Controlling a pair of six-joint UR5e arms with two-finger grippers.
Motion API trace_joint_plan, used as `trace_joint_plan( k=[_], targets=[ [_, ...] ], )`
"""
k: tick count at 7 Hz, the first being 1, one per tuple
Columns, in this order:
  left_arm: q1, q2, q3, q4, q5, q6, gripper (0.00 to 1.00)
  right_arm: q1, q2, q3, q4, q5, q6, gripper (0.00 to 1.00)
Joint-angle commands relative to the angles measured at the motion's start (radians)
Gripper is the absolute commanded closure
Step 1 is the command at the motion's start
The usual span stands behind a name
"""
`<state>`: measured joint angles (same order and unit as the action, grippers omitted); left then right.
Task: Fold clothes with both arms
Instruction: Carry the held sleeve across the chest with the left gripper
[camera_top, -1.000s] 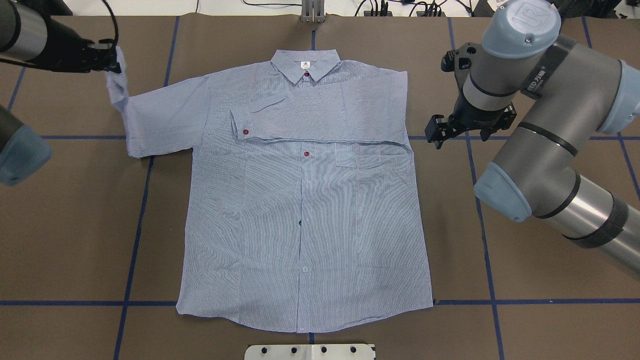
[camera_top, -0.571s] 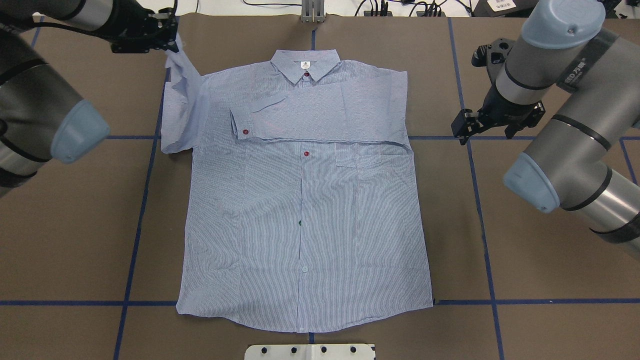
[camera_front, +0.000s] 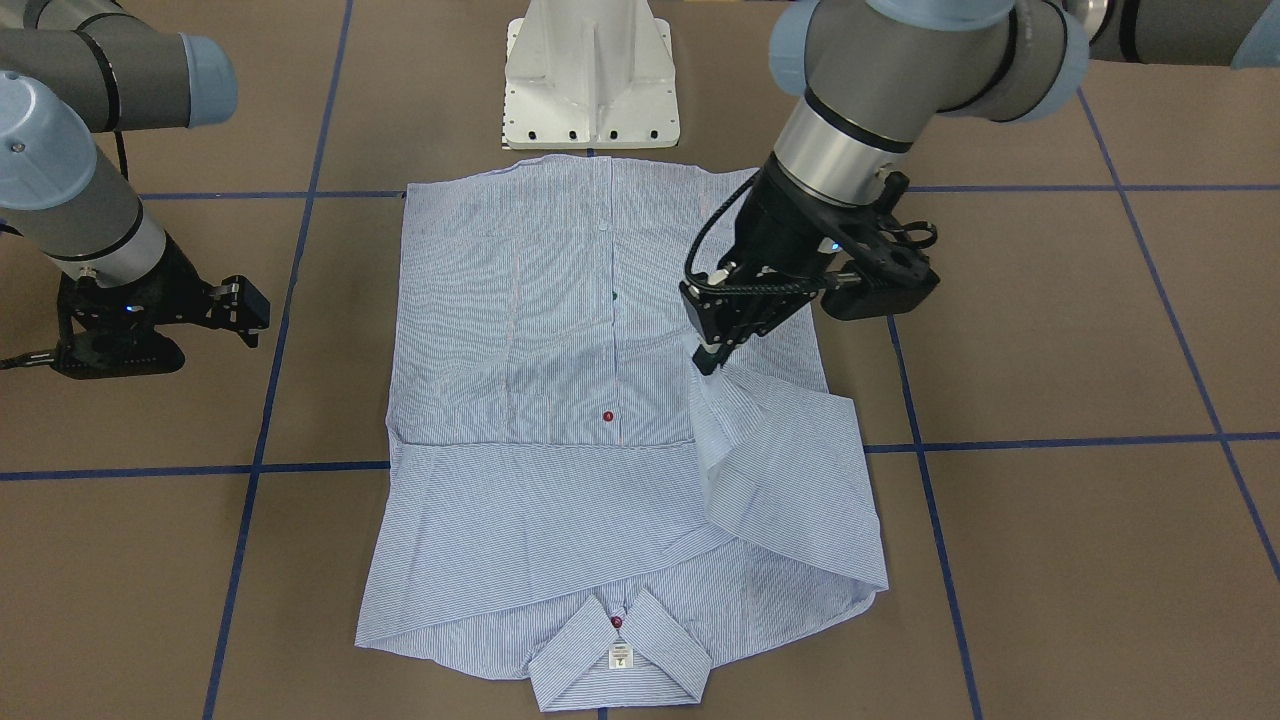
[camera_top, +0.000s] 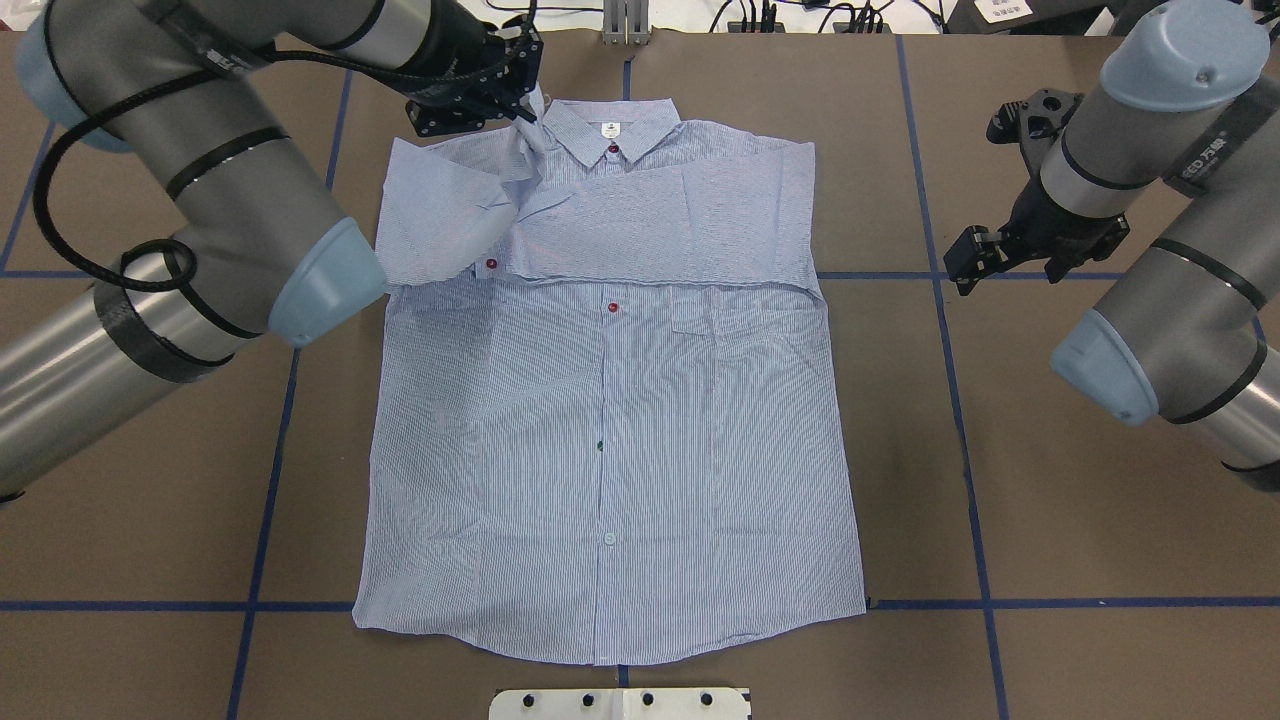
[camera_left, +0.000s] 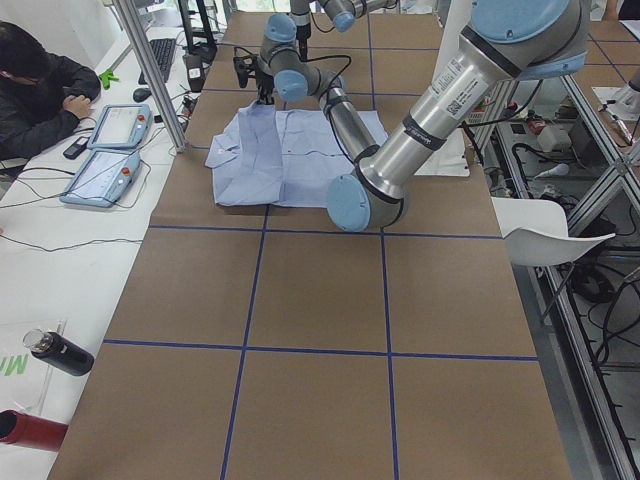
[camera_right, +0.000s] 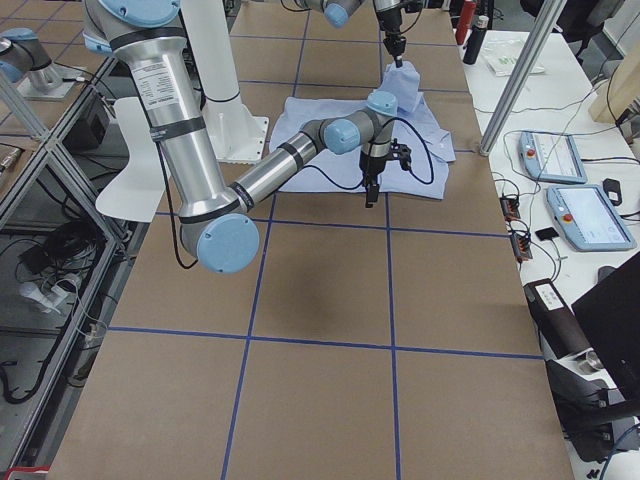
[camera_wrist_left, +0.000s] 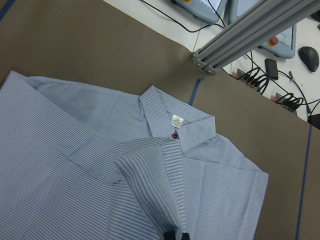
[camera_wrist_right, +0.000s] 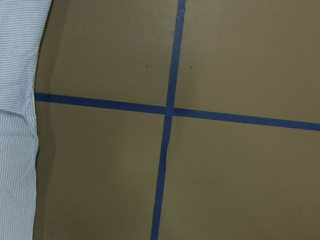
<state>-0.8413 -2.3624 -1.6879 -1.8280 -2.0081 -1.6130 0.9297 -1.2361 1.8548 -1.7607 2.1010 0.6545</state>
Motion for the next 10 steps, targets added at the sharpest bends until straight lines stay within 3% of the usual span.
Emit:
trace_joint_plan(
  k=[1, 3, 4, 6, 10],
  targets=[
    [0.041, -0.02, 0.046, -0.039, 0.021, -0.056, 1.0, 0.0, -0.002, -0.006, 0.001, -0.001, -0.004, 0.0],
    [0.054, -0.021, 0.19, -0.226, 0.052, -0.109, 1.0, -0.002, -0.002, -0.012, 0.001, -0.001, -0.004, 0.0],
    [0.068, -0.02, 0.217, -0.255, 0.06, -0.111, 1.0, -0.002, -0.002, -0.012, 0.001, -0.001, -0.003, 0.0],
    [0.163, -0.02, 0.217, -0.258, 0.19, -0.107, 1.0, -0.003, -0.002, -0.016, 0.001, -0.001, -0.003, 0.0],
    [0.335, -0.023, 0.217, -0.332, 0.282, 0.001, 1.0, -0.002, 0.009, -0.055, 0.024, -0.001, -0.003, 0.0]
  ],
)
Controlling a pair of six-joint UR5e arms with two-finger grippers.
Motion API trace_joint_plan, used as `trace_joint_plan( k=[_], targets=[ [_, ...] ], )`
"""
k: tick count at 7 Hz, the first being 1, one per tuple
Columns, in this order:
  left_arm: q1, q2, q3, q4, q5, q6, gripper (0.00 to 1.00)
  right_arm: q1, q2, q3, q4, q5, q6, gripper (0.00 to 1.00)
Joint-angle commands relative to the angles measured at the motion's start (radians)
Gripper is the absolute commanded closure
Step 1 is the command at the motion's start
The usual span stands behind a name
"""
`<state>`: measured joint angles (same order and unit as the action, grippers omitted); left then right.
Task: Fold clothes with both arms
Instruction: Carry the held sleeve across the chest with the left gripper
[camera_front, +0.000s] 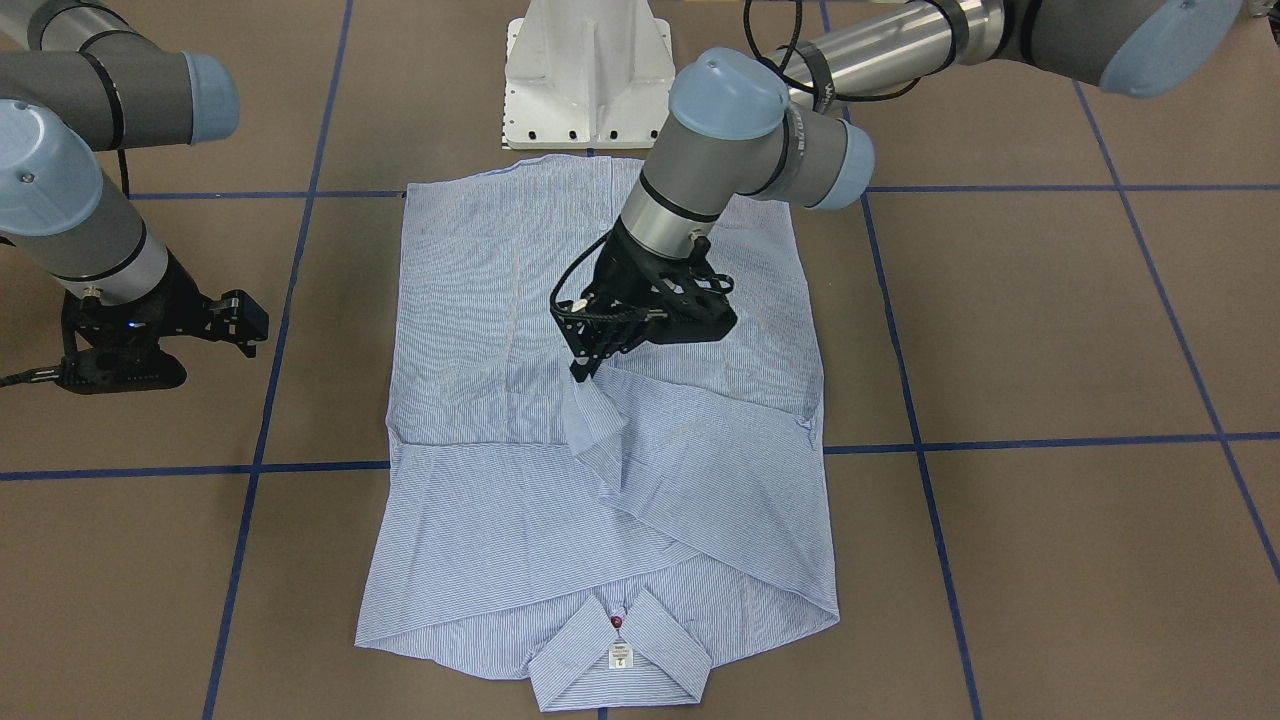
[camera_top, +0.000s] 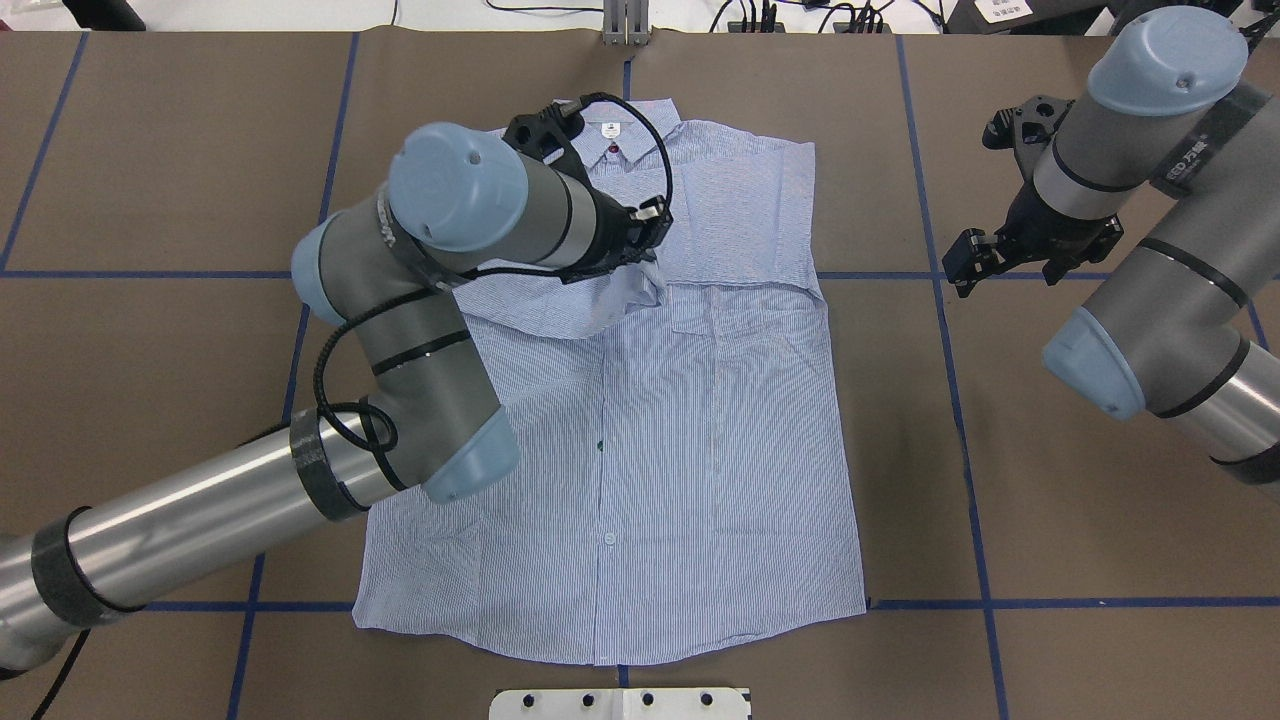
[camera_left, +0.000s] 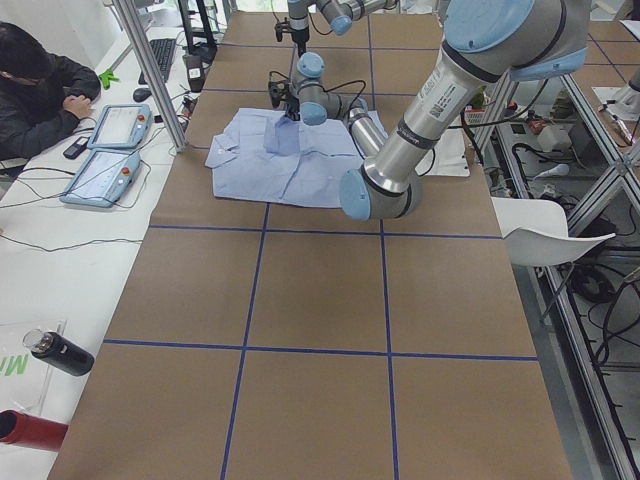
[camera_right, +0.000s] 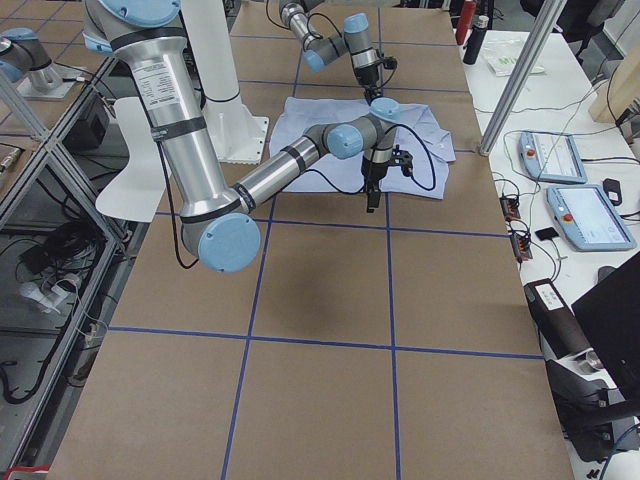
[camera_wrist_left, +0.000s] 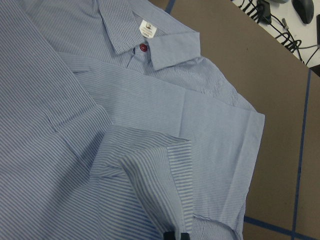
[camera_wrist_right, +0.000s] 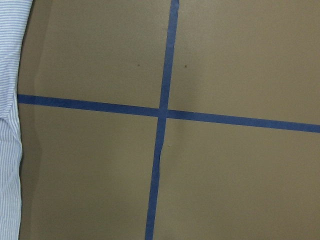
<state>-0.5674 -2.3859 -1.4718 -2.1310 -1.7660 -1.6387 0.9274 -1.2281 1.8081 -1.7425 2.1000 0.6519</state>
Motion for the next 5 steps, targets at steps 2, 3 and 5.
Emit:
trace_joint_plan(
  k=[2, 3, 5],
  targets=[
    [0.131, 0.001, 0.022, -0.041, 0.117, 0.08, 1.0, 0.001, -0.004, -0.012, 0.008, 0.0, 0.0, 0.0],
    [0.132, -0.009, 0.062, -0.056, 0.134, 0.083, 1.0, 0.001, -0.004, -0.013, 0.008, 0.0, 0.0, 0.0],
    [0.13, -0.007, 0.09, -0.102, 0.135, 0.083, 0.55, 0.001, -0.001, -0.019, 0.008, 0.0, 0.0, 0.0]
  ],
)
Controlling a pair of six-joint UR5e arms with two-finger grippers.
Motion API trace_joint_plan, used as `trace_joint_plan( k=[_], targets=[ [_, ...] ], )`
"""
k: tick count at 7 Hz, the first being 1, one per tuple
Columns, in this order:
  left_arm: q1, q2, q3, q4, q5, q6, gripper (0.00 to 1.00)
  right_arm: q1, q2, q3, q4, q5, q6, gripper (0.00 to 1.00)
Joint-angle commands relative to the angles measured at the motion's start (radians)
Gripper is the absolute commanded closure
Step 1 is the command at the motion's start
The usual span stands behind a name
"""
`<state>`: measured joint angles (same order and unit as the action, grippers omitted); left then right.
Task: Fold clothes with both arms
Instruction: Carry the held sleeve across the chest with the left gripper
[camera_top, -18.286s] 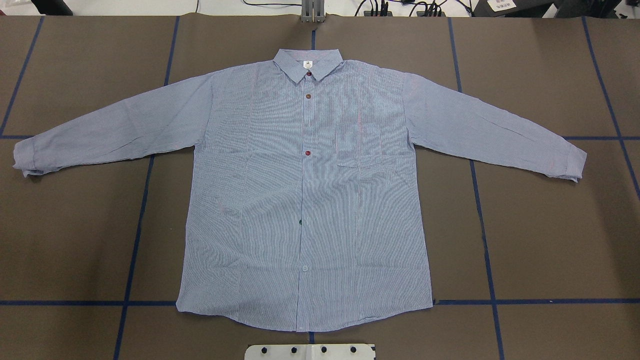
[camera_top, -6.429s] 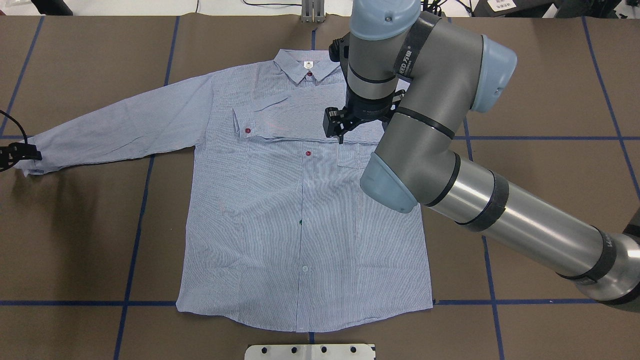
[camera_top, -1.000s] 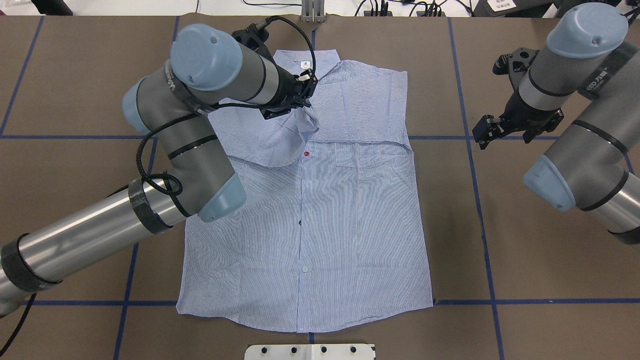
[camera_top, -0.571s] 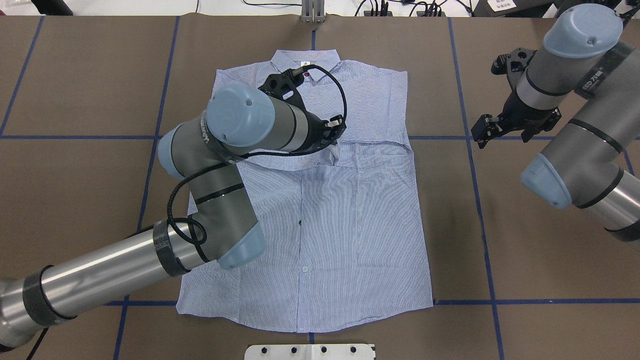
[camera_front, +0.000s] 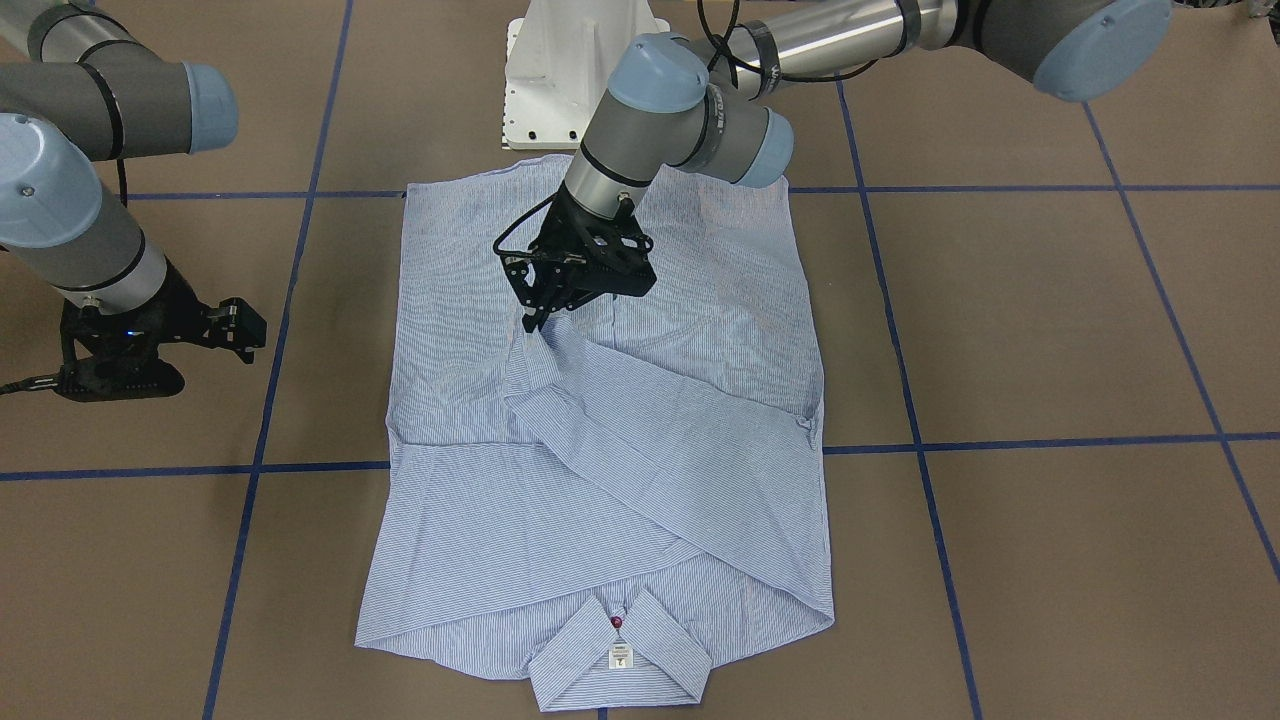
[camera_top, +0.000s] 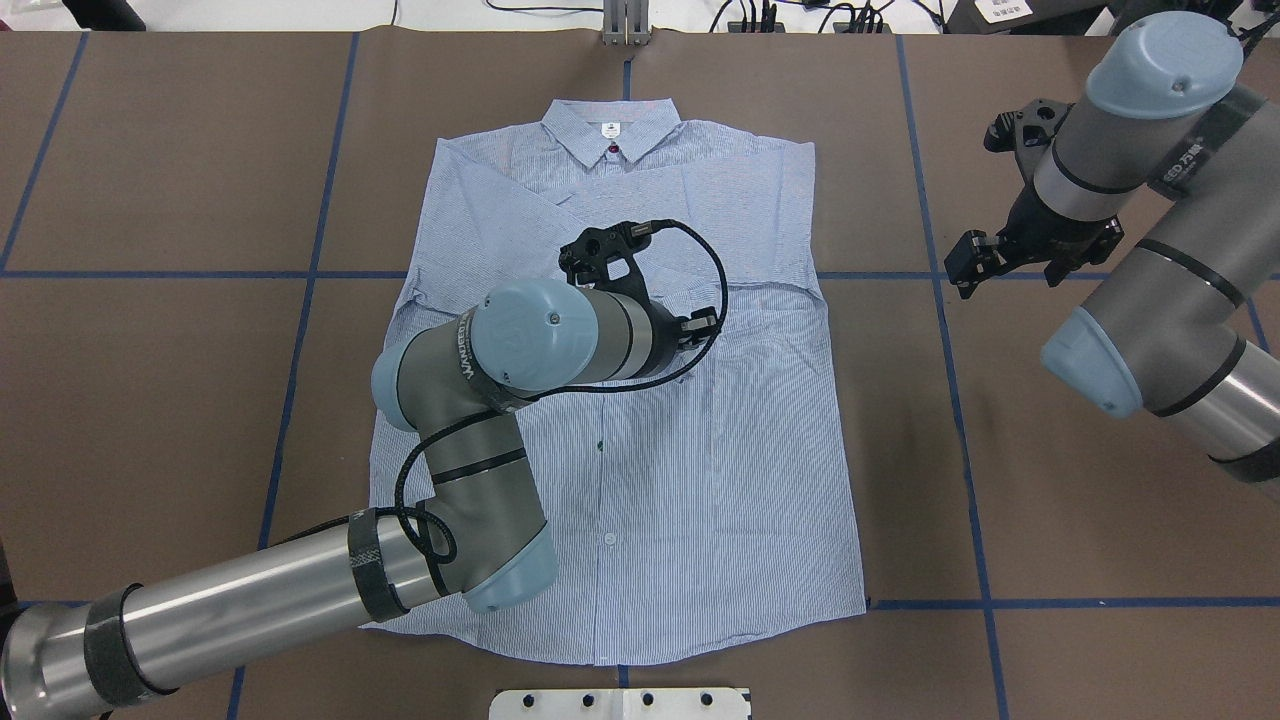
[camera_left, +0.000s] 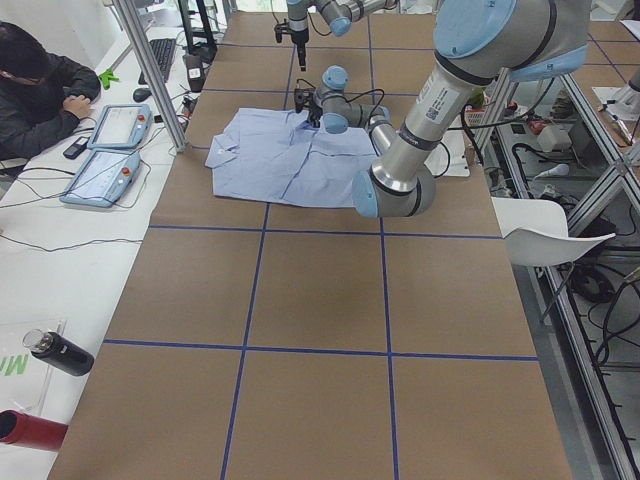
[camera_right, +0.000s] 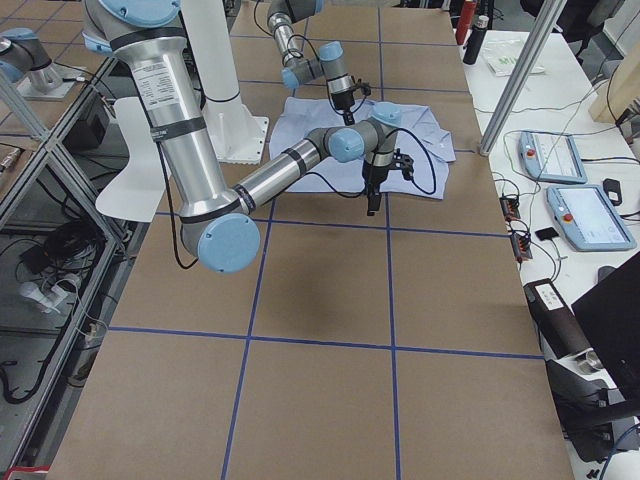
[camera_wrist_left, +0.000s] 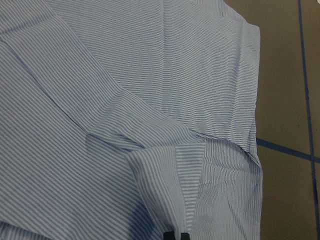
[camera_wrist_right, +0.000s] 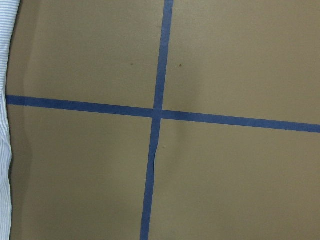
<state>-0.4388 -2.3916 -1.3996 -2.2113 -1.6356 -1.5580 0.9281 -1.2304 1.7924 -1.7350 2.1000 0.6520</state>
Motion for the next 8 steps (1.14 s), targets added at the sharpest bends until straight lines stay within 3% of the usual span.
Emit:
trace_joint_plan(
  k=[1, 3, 6, 8],
  targets=[
    [0.002, -0.003, 0.013, -0.045, 0.005, 0.003, 0.01, 0.0, 0.003, -0.01, 0.0, 0.0, 0.0, 0.0],
    [0.003, -0.004, 0.008, -0.178, 0.032, 0.004, 0.0, 0.0, 0.0, -0.053, 0.082, 0.0, 0.002, 0.0],
    [-0.001, 0.05, -0.027, -0.16, 0.022, 0.004, 0.0, 0.002, -0.012, -0.058, 0.19, 0.06, 0.011, 0.0],
    [-0.011, 0.094, -0.175, 0.081, -0.006, 0.006, 0.0, -0.003, -0.035, 0.031, 0.222, 0.063, 0.128, 0.0]
  ],
)
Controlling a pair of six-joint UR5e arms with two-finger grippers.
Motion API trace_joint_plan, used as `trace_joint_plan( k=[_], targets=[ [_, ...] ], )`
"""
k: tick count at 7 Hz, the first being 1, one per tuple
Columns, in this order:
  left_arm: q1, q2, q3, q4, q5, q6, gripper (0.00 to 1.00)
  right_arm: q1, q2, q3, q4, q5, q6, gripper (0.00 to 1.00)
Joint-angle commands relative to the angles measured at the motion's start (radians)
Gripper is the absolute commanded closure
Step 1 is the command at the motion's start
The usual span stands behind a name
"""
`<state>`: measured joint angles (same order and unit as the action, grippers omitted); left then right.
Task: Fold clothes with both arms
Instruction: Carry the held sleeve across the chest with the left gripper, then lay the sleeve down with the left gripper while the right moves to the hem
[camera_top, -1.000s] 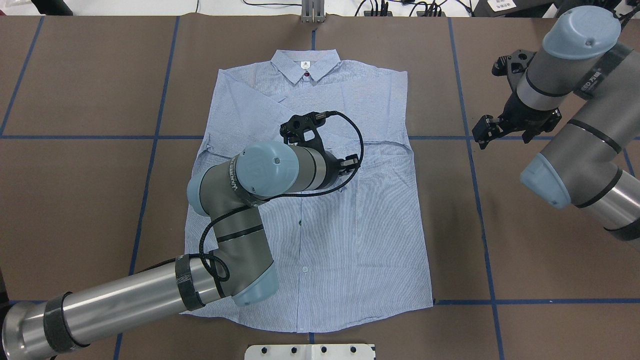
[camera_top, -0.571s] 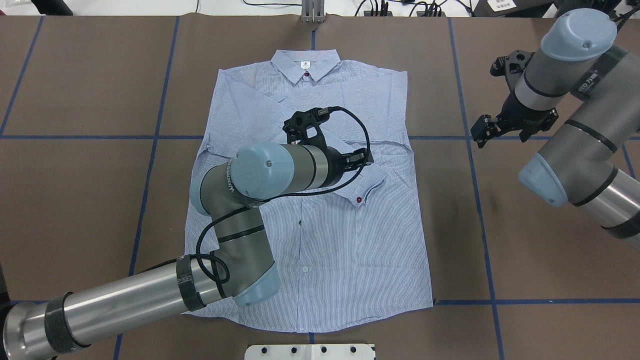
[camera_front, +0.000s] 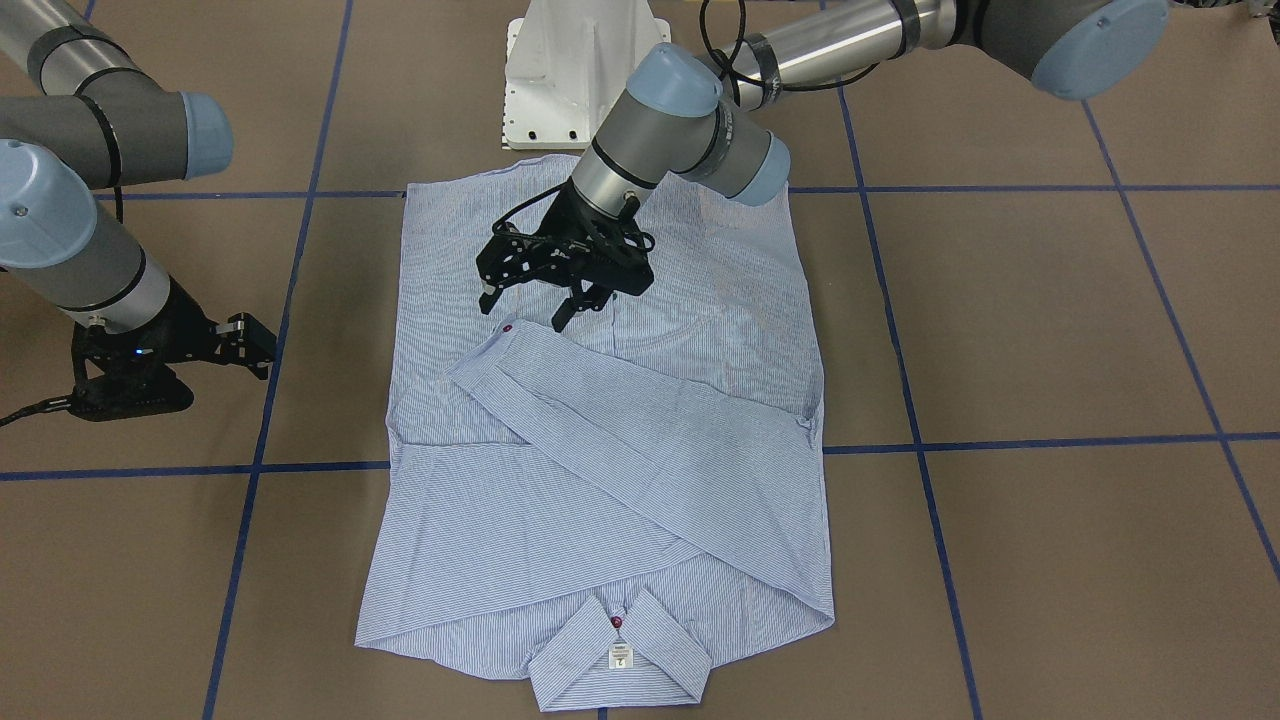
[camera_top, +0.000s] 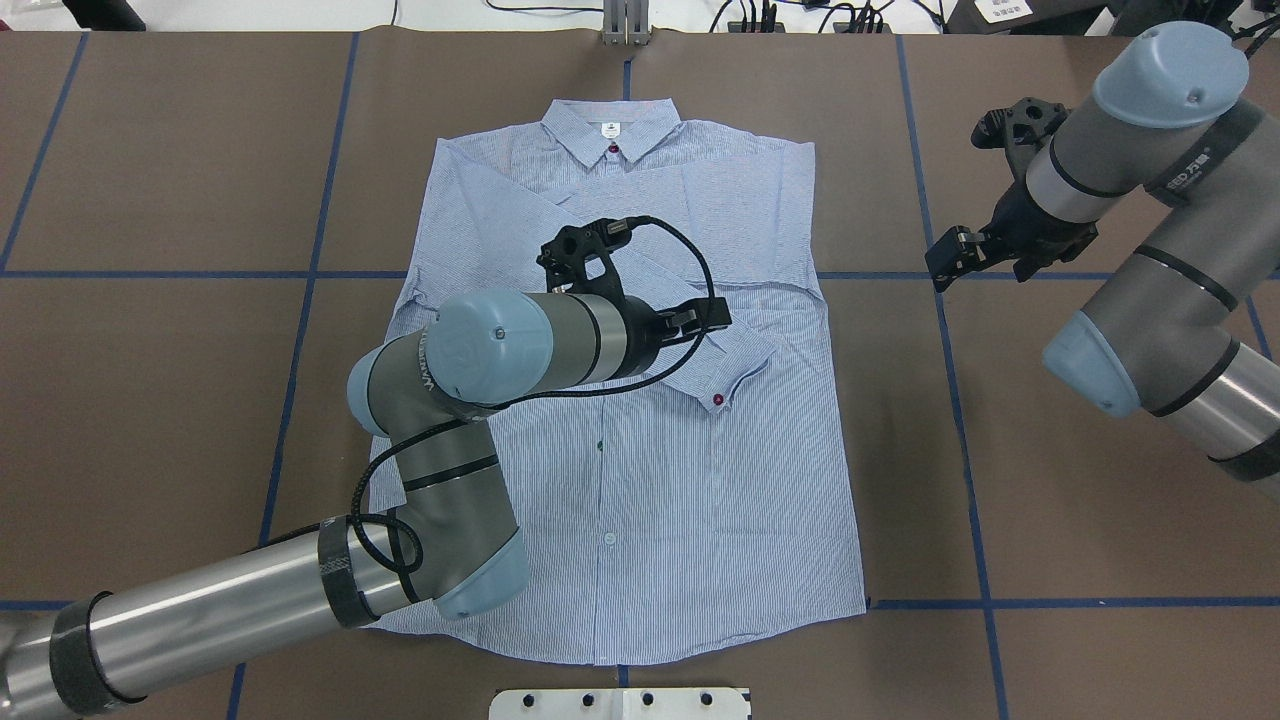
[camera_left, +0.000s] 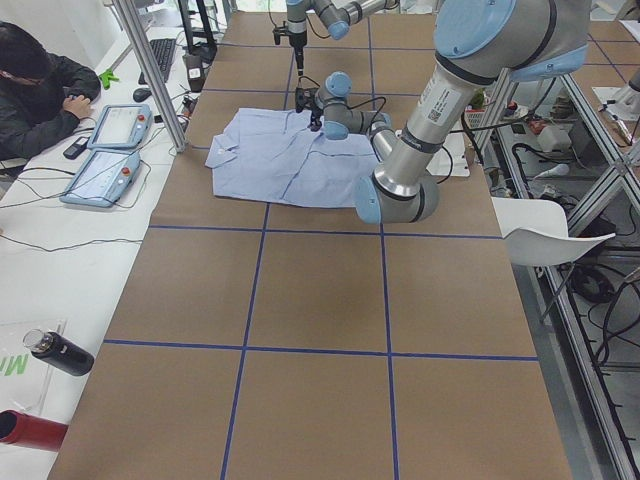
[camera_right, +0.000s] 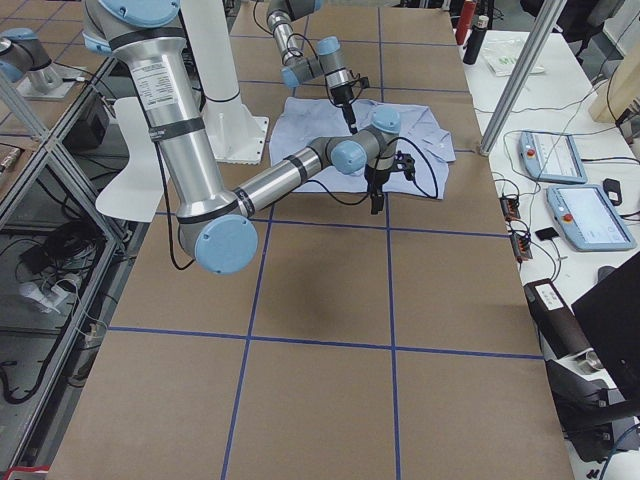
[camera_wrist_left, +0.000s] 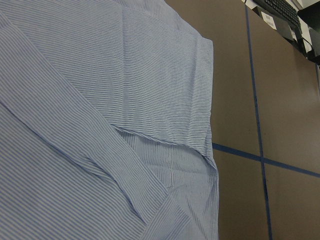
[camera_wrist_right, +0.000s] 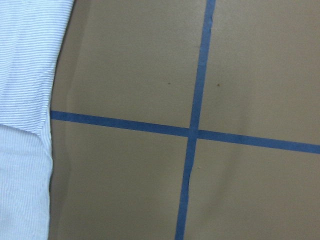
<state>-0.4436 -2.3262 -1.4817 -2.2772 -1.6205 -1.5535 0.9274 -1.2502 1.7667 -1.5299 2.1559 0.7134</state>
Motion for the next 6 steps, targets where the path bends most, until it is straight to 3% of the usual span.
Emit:
trace_joint_plan(
  k=[1, 3, 6],
  targets=[
    [-0.026, 0.066, -0.188, 0.259, -0.083, 0.001, 0.0, -0.019, -0.062, 0.141, 0.017, 0.019, 0.093, 0.0],
    [-0.043, 0.163, -0.339, 0.368, -0.098, 0.003, 0.0, -0.123, -0.098, 0.226, 0.025, 0.015, 0.198, 0.0],
    [-0.087, 0.165, -0.414, 0.525, -0.102, 0.079, 0.0, -0.344, -0.17, 0.241, 0.235, -0.085, 0.465, 0.01]
  ],
)
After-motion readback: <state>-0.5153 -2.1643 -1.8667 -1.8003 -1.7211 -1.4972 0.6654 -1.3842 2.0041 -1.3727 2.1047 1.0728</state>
